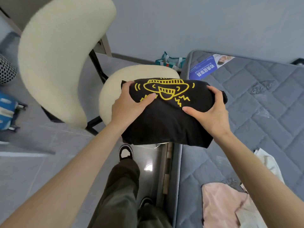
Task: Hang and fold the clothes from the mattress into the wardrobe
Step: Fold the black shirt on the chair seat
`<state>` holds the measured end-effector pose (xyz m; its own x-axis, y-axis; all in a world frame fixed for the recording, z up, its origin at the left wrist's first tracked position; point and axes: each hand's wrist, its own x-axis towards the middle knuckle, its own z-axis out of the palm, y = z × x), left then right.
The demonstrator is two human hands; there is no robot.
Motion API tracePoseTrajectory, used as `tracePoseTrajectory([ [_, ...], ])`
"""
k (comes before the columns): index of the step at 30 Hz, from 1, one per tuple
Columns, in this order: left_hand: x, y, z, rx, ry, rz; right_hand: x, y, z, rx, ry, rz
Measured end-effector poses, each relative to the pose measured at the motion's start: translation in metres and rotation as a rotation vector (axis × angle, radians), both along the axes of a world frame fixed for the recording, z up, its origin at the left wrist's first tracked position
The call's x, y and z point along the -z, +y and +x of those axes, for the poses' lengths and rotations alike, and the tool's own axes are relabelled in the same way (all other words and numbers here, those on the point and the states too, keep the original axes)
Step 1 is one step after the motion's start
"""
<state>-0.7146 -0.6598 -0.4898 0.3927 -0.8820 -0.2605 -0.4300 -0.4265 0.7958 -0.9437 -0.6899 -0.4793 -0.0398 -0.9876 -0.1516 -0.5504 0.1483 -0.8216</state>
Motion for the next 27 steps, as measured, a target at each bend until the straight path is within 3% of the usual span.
tracePoseTrajectory([
  [13,-0.174,0.211,0.046,-0.256,0.026,-0.086,-0.164,0.150,0.053,-0.288,-0.109,-0.072],
  [19,-0.212,0.339,0.116,-0.421,0.072,-0.166,-0.204,0.222,0.146,-0.531,-0.165,-0.116],
  [27,-0.285,0.543,0.215,-0.708,-0.054,-0.270,-0.261,0.368,0.301,-0.828,-0.274,-0.157],
])
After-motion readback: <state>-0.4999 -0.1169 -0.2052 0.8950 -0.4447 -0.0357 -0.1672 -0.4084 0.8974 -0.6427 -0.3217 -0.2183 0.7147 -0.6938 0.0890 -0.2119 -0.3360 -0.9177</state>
